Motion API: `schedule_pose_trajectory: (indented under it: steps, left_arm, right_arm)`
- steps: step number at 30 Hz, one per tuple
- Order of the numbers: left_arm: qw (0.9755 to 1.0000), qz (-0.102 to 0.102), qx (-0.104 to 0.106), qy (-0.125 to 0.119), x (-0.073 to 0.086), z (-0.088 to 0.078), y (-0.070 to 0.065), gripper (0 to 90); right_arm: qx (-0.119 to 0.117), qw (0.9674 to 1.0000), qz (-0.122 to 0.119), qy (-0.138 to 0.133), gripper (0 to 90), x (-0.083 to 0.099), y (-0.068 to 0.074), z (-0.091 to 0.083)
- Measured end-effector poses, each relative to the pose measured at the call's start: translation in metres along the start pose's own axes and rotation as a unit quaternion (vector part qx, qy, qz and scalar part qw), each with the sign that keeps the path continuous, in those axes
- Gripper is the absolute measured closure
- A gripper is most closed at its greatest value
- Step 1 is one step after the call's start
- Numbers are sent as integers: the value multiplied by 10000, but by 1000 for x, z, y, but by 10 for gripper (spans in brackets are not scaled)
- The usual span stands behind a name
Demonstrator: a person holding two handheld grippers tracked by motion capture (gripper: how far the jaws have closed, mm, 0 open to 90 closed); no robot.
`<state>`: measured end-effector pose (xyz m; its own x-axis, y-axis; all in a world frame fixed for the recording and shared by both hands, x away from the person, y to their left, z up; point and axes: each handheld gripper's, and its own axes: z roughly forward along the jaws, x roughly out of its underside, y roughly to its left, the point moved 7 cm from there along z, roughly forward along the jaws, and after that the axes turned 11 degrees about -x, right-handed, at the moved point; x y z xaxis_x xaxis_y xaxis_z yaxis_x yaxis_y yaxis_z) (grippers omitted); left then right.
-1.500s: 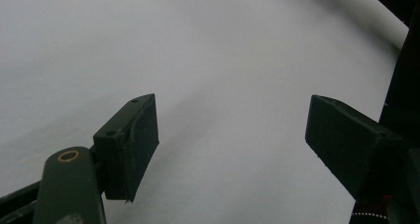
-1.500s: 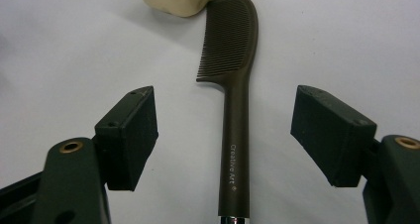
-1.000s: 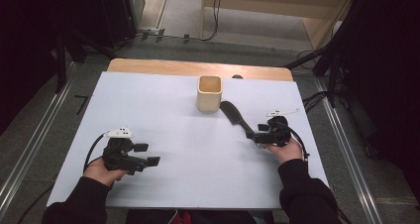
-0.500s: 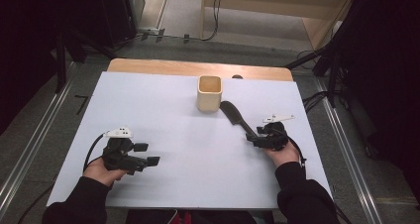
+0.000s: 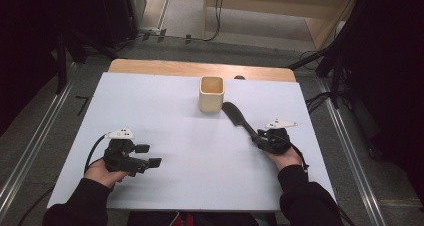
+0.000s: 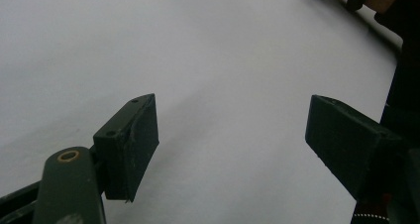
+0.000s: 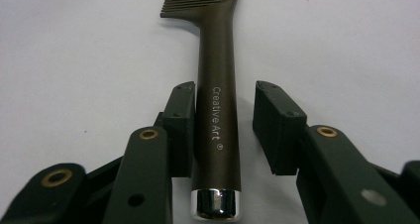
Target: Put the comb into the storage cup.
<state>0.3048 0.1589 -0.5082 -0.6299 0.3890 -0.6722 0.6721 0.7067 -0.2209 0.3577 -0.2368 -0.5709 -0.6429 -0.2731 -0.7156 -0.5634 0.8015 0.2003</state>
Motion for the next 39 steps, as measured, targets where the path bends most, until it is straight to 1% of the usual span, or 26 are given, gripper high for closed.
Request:
schedule_pose_trajectory:
  steps: [1, 2, 3, 4, 8, 11, 13, 15, 16, 17, 19, 22, 23, 26, 29, 32, 35, 37, 38, 39]
  left_arm:
    - [10000, -1, 0, 3, 0, 0, 0, 212]
    - [10000, -1, 0, 3, 0, 0, 0, 212]
    - [10000, 2, -15, 9, 0, 1, 0, 211]
    - [10000, -7, -14, 3, 0, 1, 0, 212]
    - [10000, -21, 23, -12, -1, 0, 0, 211]
    - [10000, -16, 17, -3, 0, 1, 0, 211]
    - [10000, -21, 22, -10, 0, 1, 0, 211]
    - [10000, -22, 22, -9, -1, 1, 0, 211]
    - [10000, -18, 22, -9, -1, 1, 0, 211]
    - [10000, -16, 23, -10, -1, 1, 0, 211]
    - [10000, -16, 23, -9, -1, 1, 0, 211]
    - [10000, -21, 22, -13, -1, 1, 0, 211]
    - [10000, -20, 22, -13, -1, 1, 0, 211]
    - [10000, -19, 22, -12, -1, 1, 0, 212]
    - [10000, -11, 16, -2, -1, 1, 0, 212]
    - [10000, -20, 22, -14, -1, 1, 0, 212]
    - [10000, -21, 21, -8, -1, 1, -1, 211]
    - [10000, -17, 21, -9, -1, 1, -1, 211]
    - [10000, -6, 15, 3, -1, 1, -1, 211]
    - [10000, -5, 16, 3, -1, 1, -1, 212]
  right_arm:
    - [27, 10000, -10, 0, 637, 0, 1, 0]
    - [27, 10000, -10, 0, 637, 0, 1, 0]
    - [26, 10000, -7, 13, 687, 0, 2, 0]
    - [28, 10000, -8, 10, 693, 0, 2, 0]
    - [7, 10000, 68, 21, 697, -1, 1, 0]
    - [-38, 10000, 76, 39, 699, -1, 1, 0]
    - [-68, 9998, 144, 77, 701, -1, 1, -1]
    - [-87, 9998, 131, 125, 702, -2, 0, -1]
    - [-93, 9997, 182, 128, 702, -3, 0, -1]
    - [-154, 9994, 265, 151, 703, -3, -1, -1]
    - [-223, 9990, 348, 190, 704, -4, -1, -2]
    - [-255, 9985, 424, 248, 704, -5, -2, -3]
    - [-266, 9982, 471, 245, 704, -5, -1, -3]
    - [-320, 9980, 507, 220, 704, -7, -2, -5]
    - [-374, 9973, 615, 172, 705, -9, -2, -7]
    - [-388, 9970, 653, 147, 705, -10, -3, -9]
    - [-397, 9959, 799, 121, 705, -12, -4, -12]
    - [-403, 9958, 811, 112, 705, -12, -4, -12]
    - [-412, 9956, 845, 38, 705, -14, -5, -15]
    - [-417, 9955, 854, 21, 705, -15, -6, -16]
